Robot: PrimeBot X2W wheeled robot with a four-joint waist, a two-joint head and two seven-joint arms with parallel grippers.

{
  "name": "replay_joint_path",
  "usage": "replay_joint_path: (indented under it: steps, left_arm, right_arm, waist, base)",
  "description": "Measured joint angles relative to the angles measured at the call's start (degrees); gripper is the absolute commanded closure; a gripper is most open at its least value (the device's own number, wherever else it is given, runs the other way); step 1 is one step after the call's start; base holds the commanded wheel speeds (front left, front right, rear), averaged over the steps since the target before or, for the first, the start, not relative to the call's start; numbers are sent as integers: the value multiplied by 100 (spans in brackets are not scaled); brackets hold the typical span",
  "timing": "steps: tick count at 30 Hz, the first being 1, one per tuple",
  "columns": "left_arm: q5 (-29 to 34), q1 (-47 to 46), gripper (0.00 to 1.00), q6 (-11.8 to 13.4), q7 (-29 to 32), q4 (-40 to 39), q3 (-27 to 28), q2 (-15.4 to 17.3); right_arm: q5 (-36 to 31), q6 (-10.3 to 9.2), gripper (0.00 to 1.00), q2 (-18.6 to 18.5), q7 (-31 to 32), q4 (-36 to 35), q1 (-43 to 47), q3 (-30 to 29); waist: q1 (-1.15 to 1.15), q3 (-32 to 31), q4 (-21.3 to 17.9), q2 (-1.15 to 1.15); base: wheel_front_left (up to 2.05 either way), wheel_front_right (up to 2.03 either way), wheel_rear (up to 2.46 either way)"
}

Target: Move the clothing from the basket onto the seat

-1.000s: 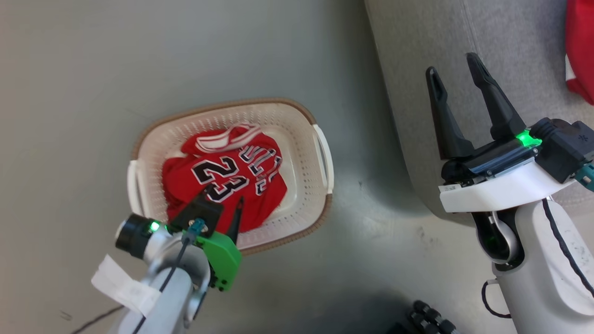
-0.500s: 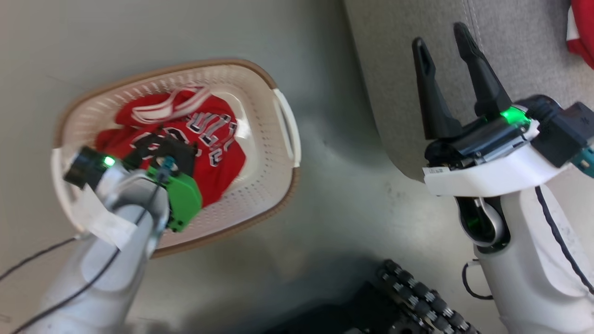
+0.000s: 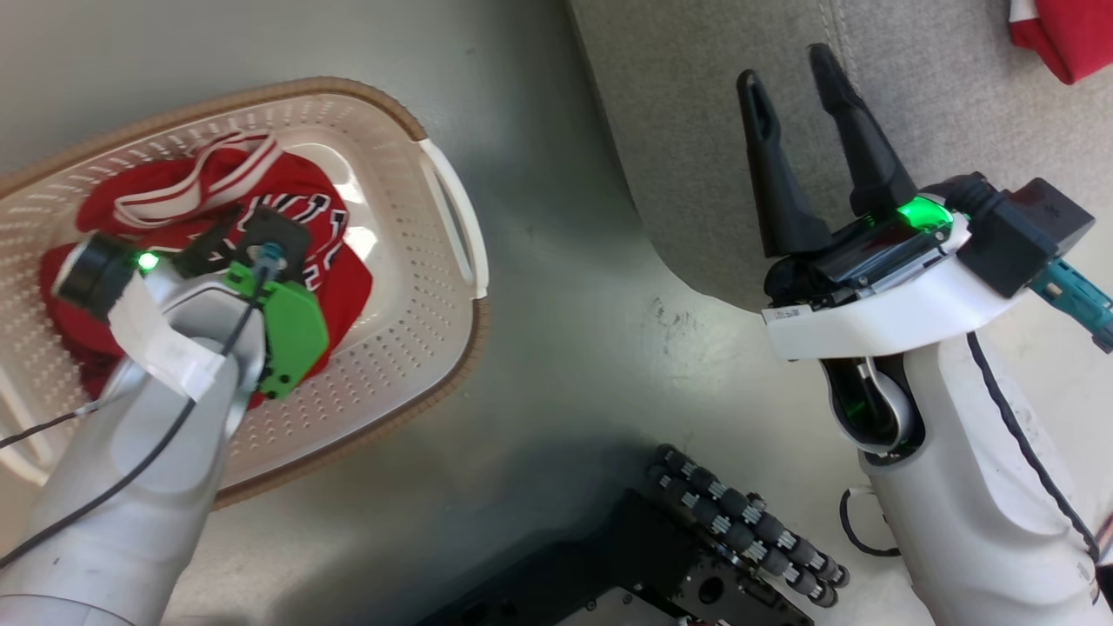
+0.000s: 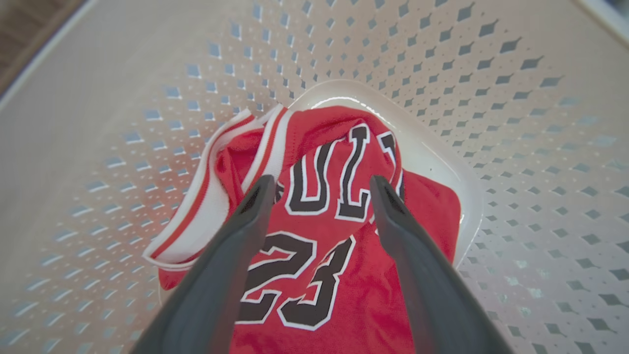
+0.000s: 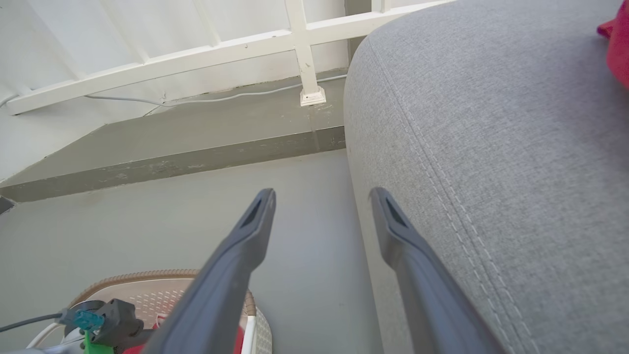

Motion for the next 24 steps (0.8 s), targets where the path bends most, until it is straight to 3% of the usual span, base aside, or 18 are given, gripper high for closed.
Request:
replay_joint_path:
  steps: [10, 15, 24]
  left_arm:
    - [141, -168, 0, 29, 427, 770, -112, 48]
    - [53, -426, 0, 268, 380, 872, 156, 10]
    - [23, -592, 0, 337, 414, 1284, 211, -183]
  right_arm:
    - [64, 14, 0, 30, -14, 185, -81, -31]
    - [70, 14, 0, 41, -14, 186, -81, -101]
    - [71, 15, 0, 87, -14, 137, -86, -201]
  waist:
    - [0, 151, -192, 0]
    - [0, 161, -201, 0]
    - [0, 178, -201, 0]
  base:
    - [0, 0, 0]
    - [0, 0, 0]
    - [0, 0, 0]
